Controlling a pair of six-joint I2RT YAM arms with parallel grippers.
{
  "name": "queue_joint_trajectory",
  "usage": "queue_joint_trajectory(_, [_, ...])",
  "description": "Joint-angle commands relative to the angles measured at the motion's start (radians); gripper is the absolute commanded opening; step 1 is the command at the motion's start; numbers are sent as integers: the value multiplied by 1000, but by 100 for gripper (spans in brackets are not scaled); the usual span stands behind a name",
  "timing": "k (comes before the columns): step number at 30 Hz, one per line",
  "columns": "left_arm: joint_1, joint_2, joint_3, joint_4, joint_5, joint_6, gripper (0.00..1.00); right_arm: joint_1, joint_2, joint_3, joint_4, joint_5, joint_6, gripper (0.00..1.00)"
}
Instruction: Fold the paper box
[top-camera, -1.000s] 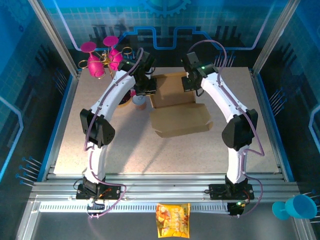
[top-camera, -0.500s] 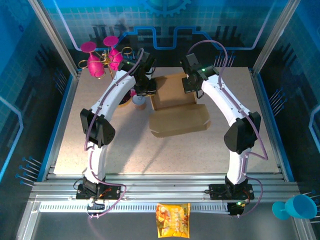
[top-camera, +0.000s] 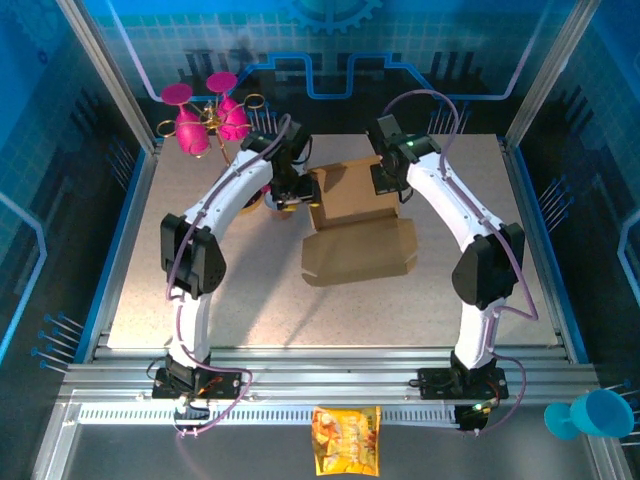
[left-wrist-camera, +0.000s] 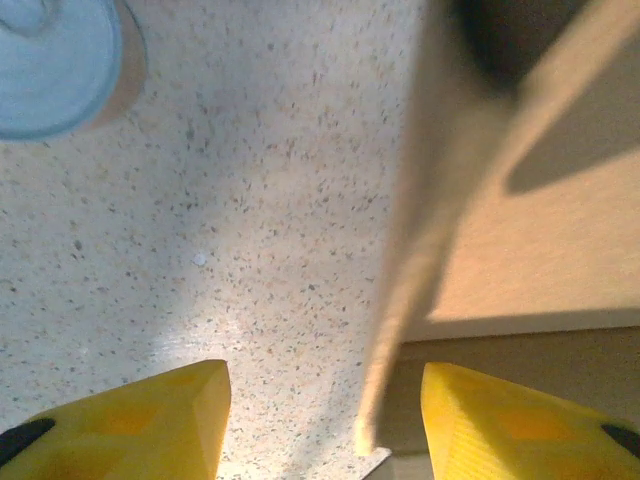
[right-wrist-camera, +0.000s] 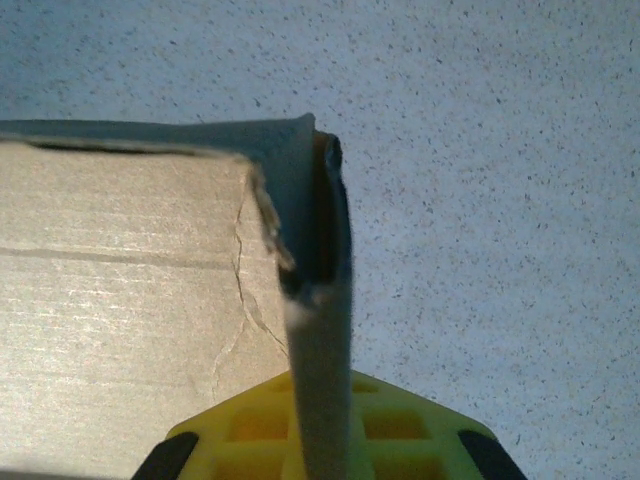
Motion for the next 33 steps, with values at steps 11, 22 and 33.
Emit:
queue_joint_trajectory(11, [-25,-120,-188,213,34,-82,58,-43,-43,-78,4,-35,31,0])
queue_joint_trajectory(22, [-23,-457,-494,229,-34,-528,66,-204,-5,-254,22,-224,219,0])
queue_joint_trajectory(33, [-161,-586,-487,264,-41,-861,79,-334,-27,-546,179,-520,654,0])
